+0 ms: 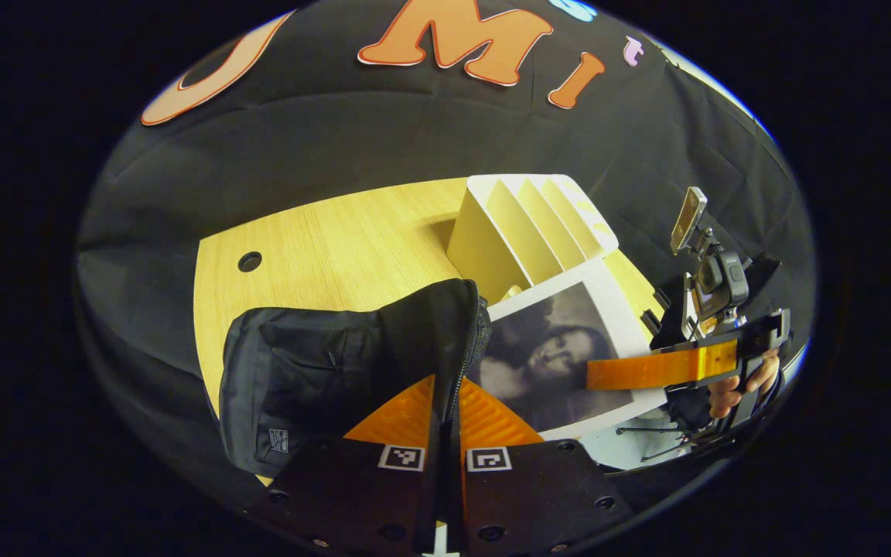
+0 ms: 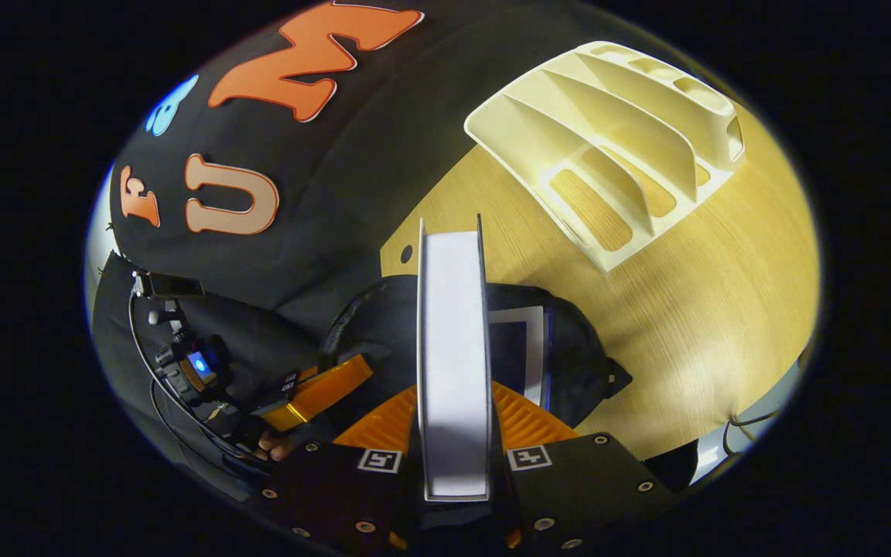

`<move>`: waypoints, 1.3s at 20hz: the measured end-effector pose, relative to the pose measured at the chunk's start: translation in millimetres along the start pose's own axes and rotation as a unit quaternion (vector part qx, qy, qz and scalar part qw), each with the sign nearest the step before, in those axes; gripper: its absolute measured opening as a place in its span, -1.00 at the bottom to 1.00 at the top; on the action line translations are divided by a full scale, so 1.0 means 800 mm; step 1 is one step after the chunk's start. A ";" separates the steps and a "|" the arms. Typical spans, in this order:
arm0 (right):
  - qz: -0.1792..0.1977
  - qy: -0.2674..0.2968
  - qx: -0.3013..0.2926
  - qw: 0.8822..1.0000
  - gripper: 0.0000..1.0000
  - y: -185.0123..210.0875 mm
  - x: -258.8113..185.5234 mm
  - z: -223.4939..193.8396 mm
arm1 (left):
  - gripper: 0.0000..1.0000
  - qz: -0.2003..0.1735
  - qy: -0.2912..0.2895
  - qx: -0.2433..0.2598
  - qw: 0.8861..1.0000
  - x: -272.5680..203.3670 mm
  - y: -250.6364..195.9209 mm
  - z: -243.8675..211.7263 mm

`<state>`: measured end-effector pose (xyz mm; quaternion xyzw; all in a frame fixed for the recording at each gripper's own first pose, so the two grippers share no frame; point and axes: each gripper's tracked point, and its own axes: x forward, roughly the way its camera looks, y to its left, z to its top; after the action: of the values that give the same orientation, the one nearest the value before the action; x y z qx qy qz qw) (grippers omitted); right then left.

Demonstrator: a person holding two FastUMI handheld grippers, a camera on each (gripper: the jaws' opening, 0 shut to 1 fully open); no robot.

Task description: Open the schoolbag, grab two books from the bookshelf and put them into the schoolbag.

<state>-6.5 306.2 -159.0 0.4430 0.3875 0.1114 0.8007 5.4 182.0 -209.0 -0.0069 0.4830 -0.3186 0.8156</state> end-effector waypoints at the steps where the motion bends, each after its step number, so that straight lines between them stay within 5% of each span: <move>1: 0.009 -0.015 0.006 1.000 -0.31 -0.001 0.007 0.000 | -0.88 0.002 0.000 0.000 1.000 0.000 0.000 0.001; 12: 0.074 -0.041 0.064 0.994 -0.31 -0.003 0.075 -0.027 | -0.88 -0.004 -0.001 0.017 1.000 -0.003 -0.023 0.004; 26: 0.097 -0.007 0.056 0.994 -0.28 -0.006 0.142 -0.042 | -0.88 -0.018 0.000 0.026 0.999 0.008 -0.047 0.007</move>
<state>45.6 383.8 -232.3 0.5235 0.3432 0.1632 0.7626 -7.6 146.9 -198.8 0.0061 0.4740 -0.3455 0.8099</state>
